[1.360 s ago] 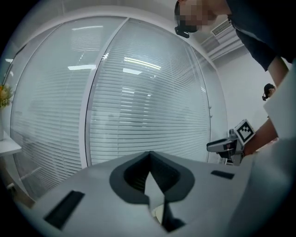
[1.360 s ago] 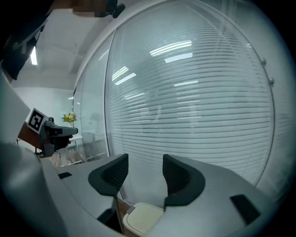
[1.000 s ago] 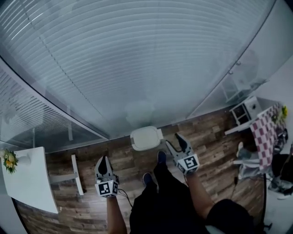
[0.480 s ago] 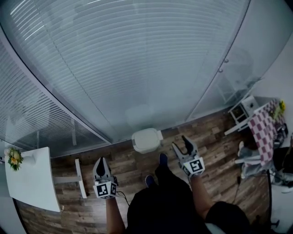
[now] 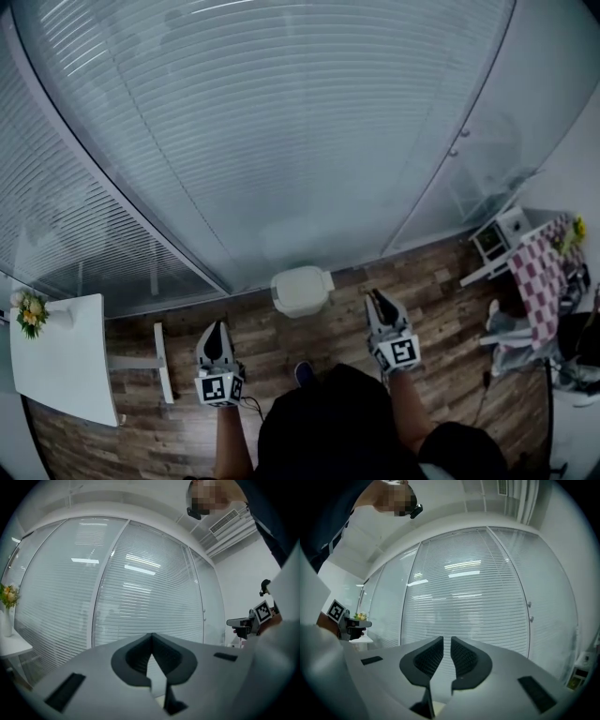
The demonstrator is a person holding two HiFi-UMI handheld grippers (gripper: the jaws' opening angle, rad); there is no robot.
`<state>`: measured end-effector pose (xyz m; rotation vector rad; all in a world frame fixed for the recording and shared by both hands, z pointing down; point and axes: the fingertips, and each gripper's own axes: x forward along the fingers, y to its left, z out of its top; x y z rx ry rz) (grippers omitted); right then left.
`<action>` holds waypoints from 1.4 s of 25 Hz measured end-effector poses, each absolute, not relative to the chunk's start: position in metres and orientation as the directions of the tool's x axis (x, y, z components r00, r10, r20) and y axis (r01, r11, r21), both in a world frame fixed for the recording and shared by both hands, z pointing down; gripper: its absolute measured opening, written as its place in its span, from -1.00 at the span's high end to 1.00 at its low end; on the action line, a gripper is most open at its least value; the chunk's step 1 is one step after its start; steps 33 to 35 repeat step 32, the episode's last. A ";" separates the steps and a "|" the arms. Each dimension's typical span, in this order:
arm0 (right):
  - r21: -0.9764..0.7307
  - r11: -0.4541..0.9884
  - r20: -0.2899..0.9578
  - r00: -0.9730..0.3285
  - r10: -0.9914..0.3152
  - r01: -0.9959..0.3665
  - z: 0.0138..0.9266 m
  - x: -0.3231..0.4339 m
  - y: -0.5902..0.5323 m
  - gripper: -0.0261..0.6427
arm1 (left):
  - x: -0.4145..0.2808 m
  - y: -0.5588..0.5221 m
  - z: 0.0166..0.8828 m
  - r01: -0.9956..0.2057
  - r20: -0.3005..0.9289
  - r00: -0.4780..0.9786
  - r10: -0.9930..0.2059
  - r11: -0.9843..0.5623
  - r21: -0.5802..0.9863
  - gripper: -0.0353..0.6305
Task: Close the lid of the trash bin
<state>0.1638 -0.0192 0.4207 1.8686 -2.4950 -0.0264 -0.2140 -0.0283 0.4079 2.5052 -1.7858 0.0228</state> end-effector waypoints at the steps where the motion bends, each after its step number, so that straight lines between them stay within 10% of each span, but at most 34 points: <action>1: 0.031 0.271 0.019 -0.270 -0.963 -0.962 0.422 0.168 -0.020 0.83 | -0.212 -0.028 0.408 -0.946 0.050 0.322 -0.945 -0.320 0.045 0.88; 35: 0.125 0.395 0.045 -0.393 -0.919 -0.910 0.393 0.143 -0.029 0.91 | -0.192 -0.014 0.402 -0.950 0.054 0.312 -0.949 -0.310 0.039 0.88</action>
